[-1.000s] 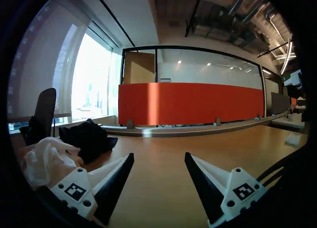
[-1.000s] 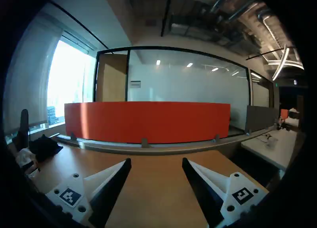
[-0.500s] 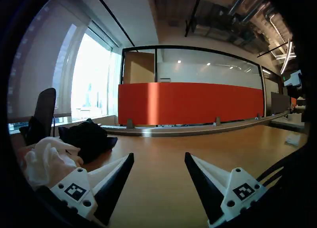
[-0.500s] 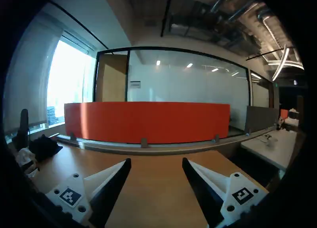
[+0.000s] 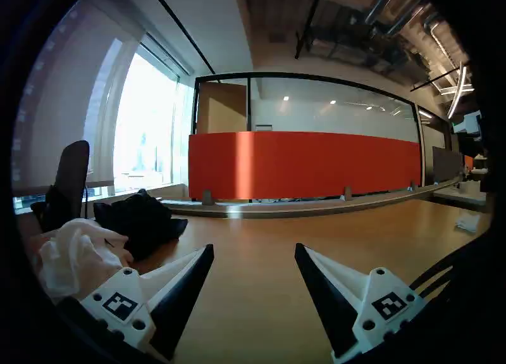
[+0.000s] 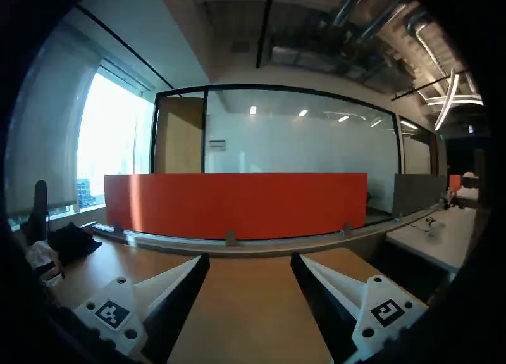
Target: Fold towel
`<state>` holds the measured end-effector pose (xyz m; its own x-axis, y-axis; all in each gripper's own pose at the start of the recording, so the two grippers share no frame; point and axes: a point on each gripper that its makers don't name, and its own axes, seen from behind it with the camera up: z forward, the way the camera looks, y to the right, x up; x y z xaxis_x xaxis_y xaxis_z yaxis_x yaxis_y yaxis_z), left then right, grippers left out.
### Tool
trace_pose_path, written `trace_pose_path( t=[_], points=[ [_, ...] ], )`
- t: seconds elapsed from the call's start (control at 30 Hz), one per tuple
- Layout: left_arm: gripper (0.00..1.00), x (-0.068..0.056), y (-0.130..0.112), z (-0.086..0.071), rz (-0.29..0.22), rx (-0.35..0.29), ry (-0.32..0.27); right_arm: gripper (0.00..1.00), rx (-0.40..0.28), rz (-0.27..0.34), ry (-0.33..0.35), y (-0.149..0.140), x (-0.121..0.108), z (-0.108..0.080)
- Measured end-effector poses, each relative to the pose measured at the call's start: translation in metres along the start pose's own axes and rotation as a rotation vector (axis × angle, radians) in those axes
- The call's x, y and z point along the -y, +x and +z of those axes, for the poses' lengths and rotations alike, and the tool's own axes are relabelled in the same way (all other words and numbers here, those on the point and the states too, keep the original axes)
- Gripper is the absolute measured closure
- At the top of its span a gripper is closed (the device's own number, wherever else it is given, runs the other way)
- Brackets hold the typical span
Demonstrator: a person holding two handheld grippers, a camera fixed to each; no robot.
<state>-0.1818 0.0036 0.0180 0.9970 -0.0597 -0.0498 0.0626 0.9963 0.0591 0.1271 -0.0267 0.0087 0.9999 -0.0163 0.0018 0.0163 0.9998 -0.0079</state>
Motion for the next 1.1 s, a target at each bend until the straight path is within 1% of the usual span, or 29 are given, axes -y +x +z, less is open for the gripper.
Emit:
trace_pose_path(
  t=[0.17, 0.3, 0.4, 0.7, 0.8, 0.9, 1.1],
  points=[
    [0.05, 0.0, -0.001, 0.0, -0.001, 0.0, 0.0, 0.0, -0.027, -0.003, 0.051, -0.002, 0.007, -0.002],
    [0.05, 0.0, -0.002, 0.001, 0.0, -0.001, 0.0, 0.0, -0.039, 0.011, 0.063, -0.008, 0.005, -0.001],
    [0.05, 0.0, -0.002, 0.001, 0.0, -0.001, 0.0, 0.0, -0.042, 0.029, 0.054, -0.017, -0.002, -0.002],
    [0.05, -0.001, -0.003, 0.001, -0.001, -0.001, 0.0, 0.0, -0.051, 0.051, 0.005, -0.054, -0.028, -0.004],
    [0.05, -0.001, -0.003, 0.001, -0.001, -0.001, 0.0, 0.0, -0.06, 0.051, 0.0, -0.067, -0.032, -0.003],
    [0.05, -0.001, -0.003, 0.001, -0.001, -0.001, 0.0, 0.01, -0.065, 0.049, 0.01, -0.078, -0.032, -0.003],
    [0.05, -0.002, -0.004, 0.001, -0.001, -0.001, 0.0, 0.01, -0.061, 0.091, 0.008, -0.099, -0.035, -0.003]
  ],
)
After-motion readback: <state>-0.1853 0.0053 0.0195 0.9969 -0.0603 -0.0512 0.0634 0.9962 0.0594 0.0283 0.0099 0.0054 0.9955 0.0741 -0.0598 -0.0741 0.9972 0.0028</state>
